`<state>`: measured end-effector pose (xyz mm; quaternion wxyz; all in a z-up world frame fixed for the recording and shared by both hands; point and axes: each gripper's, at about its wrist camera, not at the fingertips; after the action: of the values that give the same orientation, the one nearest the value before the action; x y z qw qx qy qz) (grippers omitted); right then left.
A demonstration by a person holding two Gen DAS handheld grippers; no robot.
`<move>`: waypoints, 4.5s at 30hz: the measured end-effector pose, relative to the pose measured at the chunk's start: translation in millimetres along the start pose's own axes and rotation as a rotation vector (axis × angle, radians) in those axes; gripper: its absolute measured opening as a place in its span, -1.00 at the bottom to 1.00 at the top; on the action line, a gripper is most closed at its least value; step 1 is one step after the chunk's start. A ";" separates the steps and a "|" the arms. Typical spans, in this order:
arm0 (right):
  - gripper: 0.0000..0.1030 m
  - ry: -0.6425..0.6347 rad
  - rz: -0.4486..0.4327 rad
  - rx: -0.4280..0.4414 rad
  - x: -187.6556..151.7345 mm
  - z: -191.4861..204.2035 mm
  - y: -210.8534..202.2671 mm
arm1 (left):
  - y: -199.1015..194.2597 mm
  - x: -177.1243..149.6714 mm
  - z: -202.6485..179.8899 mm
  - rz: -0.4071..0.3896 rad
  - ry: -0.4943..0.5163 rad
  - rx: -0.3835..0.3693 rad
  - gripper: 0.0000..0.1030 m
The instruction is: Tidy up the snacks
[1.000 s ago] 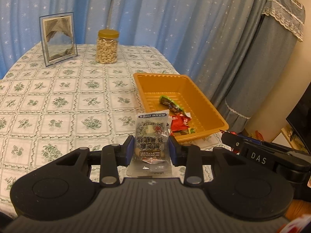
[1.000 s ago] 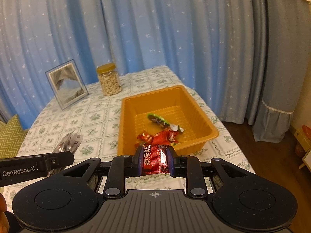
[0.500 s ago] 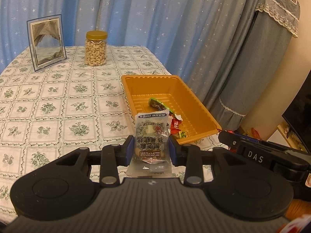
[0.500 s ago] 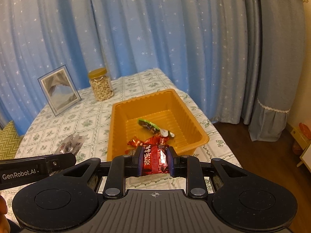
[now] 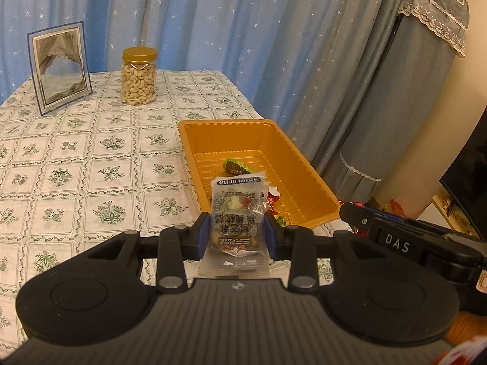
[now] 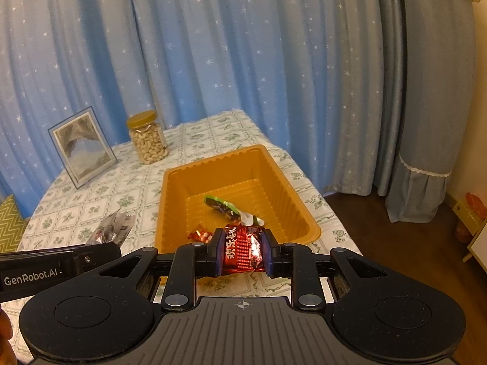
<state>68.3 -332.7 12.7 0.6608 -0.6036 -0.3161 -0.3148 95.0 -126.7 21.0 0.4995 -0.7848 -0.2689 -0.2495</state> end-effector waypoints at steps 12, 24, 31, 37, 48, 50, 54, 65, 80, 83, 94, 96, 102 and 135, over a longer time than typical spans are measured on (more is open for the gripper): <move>-0.50 0.009 -0.003 -0.012 10.7 -12.9 15.4 | 22.4 9.1 -8.3 0.011 0.001 -0.015 -0.35; -0.50 0.003 0.022 -0.007 19.8 -21.9 40.6 | 53.9 24.6 -11.7 0.026 -0.012 -0.019 -0.35; -0.50 -0.010 0.031 -0.001 28.0 -23.9 59.3 | 75.5 37.1 -10.9 0.036 -0.026 -0.022 -0.35; -0.50 -0.021 0.038 0.002 34.1 -26.3 76.9 | 96.3 44.0 -7.9 0.050 -0.028 -0.016 -0.35; -0.50 -0.038 0.060 0.000 45.3 -34.9 117.2 | 140.1 61.2 -2.2 0.073 -0.039 -0.001 -0.35; -0.50 -0.040 0.064 -0.001 46.6 -35.9 123.4 | 147.4 64.3 -2.5 0.075 -0.037 0.001 -0.34; -0.50 -0.041 0.069 -0.003 47.7 -37.5 133.1 | 161.5 71.1 -0.6 0.073 -0.055 -0.004 -0.34; -0.50 -0.016 0.095 0.004 40.7 -42.6 144.9 | 149.5 68.0 18.0 0.005 -0.035 0.034 0.15; -0.50 -0.024 0.086 0.059 50.2 -25.9 146.6 | 125.4 58.8 46.7 0.010 -0.056 0.126 0.28; -0.49 -0.032 0.089 0.065 52.3 -23.3 149.9 | 123.7 59.4 49.4 0.007 -0.060 0.133 0.32; -0.49 -0.016 0.066 0.112 64.7 -21.0 162.1 | 121.4 59.8 57.2 0.003 -0.072 0.148 0.36; -0.49 -0.007 0.066 0.107 63.8 -22.9 160.2 | 120.0 59.2 58.2 0.004 -0.073 0.151 0.38; -0.26 0.010 0.087 0.090 53.9 -31.0 148.6 | 111.8 54.7 57.1 -0.003 -0.070 0.159 0.53; 0.76 0.028 0.089 0.054 32.5 -6.8 7.5 | -15.5 24.5 46.0 -0.077 -0.029 0.206 1.00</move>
<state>94.1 -340.0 33.7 0.6947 -0.5944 -0.2879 -0.2848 108.2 -74.7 30.0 0.5639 -0.7218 -0.3302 -0.2281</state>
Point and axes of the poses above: each gripper's, at about its wrist camera, not at the fingertips, and y roughly the way its jaws point, z to its left, x to its top, and after that the axes turned 13 degrees about -y, right-handed
